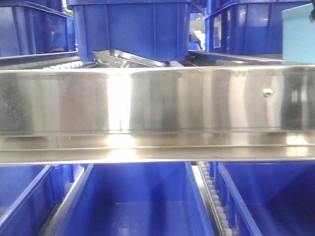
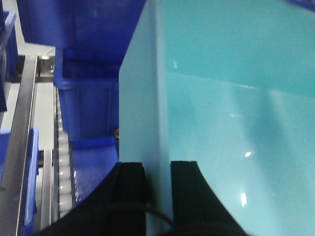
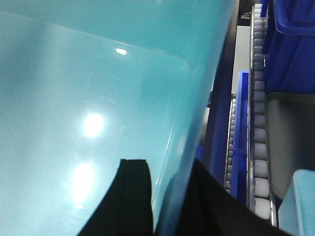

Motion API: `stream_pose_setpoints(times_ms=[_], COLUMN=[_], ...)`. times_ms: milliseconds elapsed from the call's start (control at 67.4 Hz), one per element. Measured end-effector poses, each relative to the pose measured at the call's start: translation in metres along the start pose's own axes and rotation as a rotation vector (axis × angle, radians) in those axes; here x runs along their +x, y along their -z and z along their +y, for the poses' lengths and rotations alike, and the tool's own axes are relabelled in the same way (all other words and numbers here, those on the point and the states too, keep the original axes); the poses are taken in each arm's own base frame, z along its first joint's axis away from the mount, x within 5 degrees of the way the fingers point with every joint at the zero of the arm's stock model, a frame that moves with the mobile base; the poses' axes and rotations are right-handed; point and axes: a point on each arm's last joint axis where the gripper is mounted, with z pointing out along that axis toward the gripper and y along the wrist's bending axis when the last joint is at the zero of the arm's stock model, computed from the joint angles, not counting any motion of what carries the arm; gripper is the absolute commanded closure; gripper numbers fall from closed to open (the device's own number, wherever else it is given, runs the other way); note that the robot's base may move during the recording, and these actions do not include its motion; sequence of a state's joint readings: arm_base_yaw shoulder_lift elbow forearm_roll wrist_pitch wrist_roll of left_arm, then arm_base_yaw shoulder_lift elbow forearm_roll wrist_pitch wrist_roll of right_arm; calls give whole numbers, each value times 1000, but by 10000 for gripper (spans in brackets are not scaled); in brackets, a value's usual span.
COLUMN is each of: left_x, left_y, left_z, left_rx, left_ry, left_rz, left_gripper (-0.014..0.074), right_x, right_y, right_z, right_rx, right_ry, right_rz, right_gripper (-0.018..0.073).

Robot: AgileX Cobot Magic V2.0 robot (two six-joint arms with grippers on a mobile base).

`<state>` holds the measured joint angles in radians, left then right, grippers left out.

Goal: Move two blue bins to right shelf middle
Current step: 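Turn the base away from the shelf holding the teal bin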

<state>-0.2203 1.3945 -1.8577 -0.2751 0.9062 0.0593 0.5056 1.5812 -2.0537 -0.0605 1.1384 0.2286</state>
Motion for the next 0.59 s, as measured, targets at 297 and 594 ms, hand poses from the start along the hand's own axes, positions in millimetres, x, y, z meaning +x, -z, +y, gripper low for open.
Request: stream_pose_setpoints(times_ms=[297,594], left_x=[-7,-7], left_y=[0,0], left_z=[0,0], left_rx=[-3,-2], left_ry=[-1,1], left_rz=[-74,-82], left_gripper=[707,707], right_x=[-1,-2], right_y=[-1,1], right_z=[1,1], right_rx=[-8,-9], right_ry=[-9,-10], right_rz=[-11,-16], right_gripper=[712,712])
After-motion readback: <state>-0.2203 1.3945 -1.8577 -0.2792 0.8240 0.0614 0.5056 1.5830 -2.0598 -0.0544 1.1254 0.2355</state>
